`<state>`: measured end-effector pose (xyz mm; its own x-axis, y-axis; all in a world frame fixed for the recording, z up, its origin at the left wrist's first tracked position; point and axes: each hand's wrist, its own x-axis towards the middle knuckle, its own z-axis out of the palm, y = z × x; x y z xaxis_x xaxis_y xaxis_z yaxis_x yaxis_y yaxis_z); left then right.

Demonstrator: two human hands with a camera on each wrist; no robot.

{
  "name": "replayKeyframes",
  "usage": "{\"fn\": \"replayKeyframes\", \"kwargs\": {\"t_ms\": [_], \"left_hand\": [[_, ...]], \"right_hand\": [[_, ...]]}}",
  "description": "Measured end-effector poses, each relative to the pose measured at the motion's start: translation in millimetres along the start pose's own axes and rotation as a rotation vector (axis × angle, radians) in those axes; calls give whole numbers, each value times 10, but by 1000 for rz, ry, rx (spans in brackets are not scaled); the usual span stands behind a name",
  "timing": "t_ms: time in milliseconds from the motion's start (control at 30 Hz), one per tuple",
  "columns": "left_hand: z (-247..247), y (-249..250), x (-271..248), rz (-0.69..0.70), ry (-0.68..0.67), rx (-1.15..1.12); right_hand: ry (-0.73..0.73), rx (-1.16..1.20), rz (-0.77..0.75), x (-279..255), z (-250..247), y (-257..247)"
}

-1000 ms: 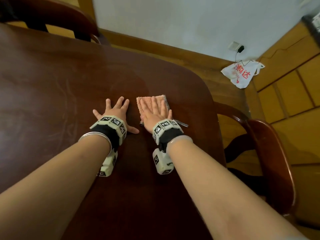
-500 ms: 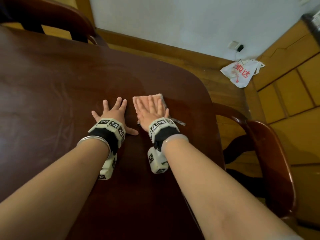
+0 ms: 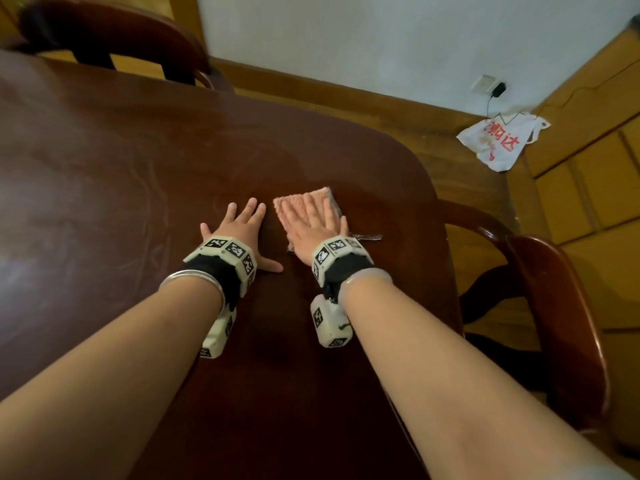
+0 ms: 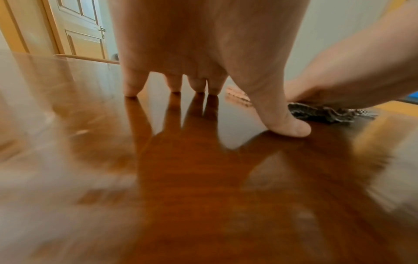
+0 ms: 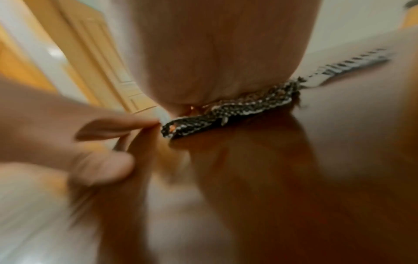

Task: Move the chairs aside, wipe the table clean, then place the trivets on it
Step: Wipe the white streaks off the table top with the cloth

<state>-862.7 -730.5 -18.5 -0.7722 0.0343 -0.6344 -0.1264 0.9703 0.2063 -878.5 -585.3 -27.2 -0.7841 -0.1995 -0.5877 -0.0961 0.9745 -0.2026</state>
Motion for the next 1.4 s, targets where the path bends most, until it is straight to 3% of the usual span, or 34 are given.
{"fn": "replayKeyframes", "kwargs": {"t_ms": [100,200,300,367,467,567,633,700,767,833,933,1033,1100,1233,1300,1400], "left_hand": [[53,16,-93,-19,-22,-21],[160,58,-220,-37,-45,-34],[312,85,-378,-35,-30,-35],[394,89,-480,-29,-28,-30],[464,73,-617,-22,-56,-21],[608,60,-786,-4,-68,-8],[721,56,-912,6,-52,1],[829,62,-1024,21,-46,-3],[919,73,-1123,37,-48,-13],[1002,61,-1229,57,-55,-15],[1112,-7,-1376,80,-58,-19],[1167,-72,-1484,79,-69,-18],[1202,-71,-1546,81,-69,-17],[1312,-15,-1662,98,-41,-31],[1377,30,-1712,117,-10,-54],[1433,131,-1789,121,34,-136]], "right_hand": [[18,-31,-21,-220,121,428],[57,70,177,-338,46,810],[58,125,270,-395,107,570],[25,49,135,-543,252,293],[2,-66,6,-814,447,447],[20,25,178,-1109,494,792],[30,82,292,-1209,544,745],[1,85,272,-1285,668,471],[-42,10,146,-1405,827,250],[-56,-55,68,-1559,950,312],[-39,-10,170,-1810,1010,613],[-26,75,315,-1944,1081,568],[-40,79,271,-2010,1197,327],[-97,16,34,-2229,1416,123],[-82,133,5,-2366,1324,188],[102,488,104,-2459,1118,318]]}}
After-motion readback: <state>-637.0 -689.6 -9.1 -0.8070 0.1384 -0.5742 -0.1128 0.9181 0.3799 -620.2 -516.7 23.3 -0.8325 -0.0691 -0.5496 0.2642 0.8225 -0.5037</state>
